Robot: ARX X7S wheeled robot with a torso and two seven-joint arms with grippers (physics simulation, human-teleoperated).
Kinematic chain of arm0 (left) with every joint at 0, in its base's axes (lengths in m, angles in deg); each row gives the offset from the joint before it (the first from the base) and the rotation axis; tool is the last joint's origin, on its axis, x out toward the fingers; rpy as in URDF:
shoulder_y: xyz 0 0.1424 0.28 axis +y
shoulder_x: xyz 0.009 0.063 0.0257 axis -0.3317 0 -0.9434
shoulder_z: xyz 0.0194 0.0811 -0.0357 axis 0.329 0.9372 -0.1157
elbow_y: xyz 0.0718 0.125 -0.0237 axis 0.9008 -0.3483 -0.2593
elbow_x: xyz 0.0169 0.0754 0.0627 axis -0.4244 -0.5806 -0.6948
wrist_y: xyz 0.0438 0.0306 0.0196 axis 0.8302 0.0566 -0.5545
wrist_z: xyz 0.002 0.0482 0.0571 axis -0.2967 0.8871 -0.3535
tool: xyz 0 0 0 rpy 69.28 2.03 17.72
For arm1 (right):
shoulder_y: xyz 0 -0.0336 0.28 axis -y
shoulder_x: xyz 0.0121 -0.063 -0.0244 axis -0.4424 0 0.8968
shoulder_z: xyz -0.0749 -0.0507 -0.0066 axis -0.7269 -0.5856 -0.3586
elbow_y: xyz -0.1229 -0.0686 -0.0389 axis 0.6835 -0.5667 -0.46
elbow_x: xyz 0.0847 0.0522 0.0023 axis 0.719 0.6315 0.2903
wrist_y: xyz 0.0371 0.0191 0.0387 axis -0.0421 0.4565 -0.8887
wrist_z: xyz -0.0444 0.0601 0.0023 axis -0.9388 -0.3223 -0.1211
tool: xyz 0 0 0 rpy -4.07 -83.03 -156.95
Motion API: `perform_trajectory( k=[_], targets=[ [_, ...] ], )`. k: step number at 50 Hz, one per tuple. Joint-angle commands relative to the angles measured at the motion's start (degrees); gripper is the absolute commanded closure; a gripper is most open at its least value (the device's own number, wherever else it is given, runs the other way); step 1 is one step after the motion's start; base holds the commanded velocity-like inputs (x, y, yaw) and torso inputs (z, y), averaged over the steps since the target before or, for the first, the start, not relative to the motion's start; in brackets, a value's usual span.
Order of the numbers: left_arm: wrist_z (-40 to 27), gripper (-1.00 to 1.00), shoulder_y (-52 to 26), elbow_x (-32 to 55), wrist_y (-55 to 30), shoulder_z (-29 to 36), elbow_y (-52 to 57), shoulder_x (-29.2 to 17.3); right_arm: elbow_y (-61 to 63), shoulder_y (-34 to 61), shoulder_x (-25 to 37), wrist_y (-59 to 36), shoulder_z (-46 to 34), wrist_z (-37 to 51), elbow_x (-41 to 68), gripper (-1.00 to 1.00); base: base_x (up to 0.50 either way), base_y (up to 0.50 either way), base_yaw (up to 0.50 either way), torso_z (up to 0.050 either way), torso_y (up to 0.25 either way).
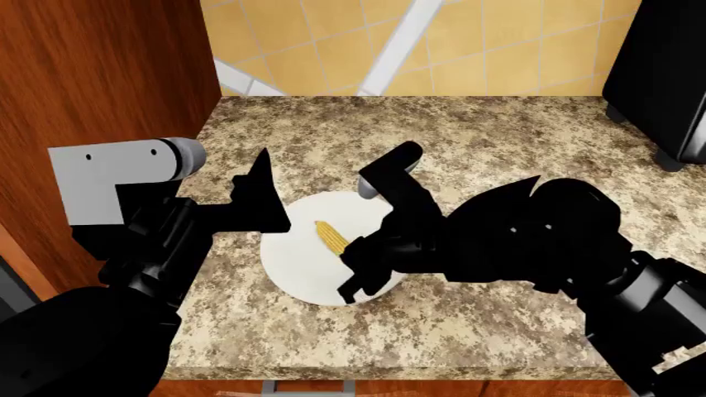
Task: Place the corn on the rack of the oven.
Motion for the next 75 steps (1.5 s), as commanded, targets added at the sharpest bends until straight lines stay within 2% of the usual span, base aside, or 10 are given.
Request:
perform_trajectory(
  k=[1,11,21,26,31,52,61,75],
  targets=[
    [-0.22,-1.0,-0.17,0.32,0.14,0.03,0.03,-0.22,0.68,0.53,0.32,-0.17,0.19,0.31,0.32,1.0,0.0,0.0,0.0,0.0,0.0],
    [-0.85,-1.0,-0.6,1.22,0.01,-0.1,0.55,-0.5,2.58,1.57,1.21,-0.24,1.29,1.92,1.0,1.0,0.0,0.0,0.0,0.0,0.0],
    [-1.86,-1.0,-1.1,2.59,-0.08,-0.42,1.44,-0.81,10.04,5.31,4.51,-3.01,6.31,9.58,6.96,1.0,0.0,0.0,0.0,0.0,0.0],
    [-2.0,-1.0,-0.89,2.95,0.18,-0.87,1.99,-1.24,16.04,3.96,7.2,-3.72,9.02,16.15,11.87,1.0,0.0,0.0,0.0,0.0,0.0],
    [-2.34,-1.0,-1.03,3.72,0.39,-1.37,2.67,-1.61,24.5,1.53,10.34,-1.25,13.44,26.47,17.46,1.0,0.0,0.0,0.0,0.0,0.0],
    [-1.87,-1.0,-1.62,3.5,1.68,-2.04,4.91,-2.34,44.37,-5.81,18.58,8.65,22.11,49.45,20.67,1.0,0.0,0.0,0.0,0.0,0.0],
    [-0.78,-1.0,0.11,0.94,2.6,-1.51,6.12,-2.42,50.69,-10.48,21.18,12.75,24.93,52.17,17.29,1.0,0.0,0.0,0.0,0.0,0.0],
    [-1.57,-1.0,-0.34,2.39,2.69,-1.4,6.26,-2.36,53.55,-11.1,22.64,13.84,26.17,55.42,16.97,1.0,0.0,0.0,0.0,0.0,0.0]
  ],
)
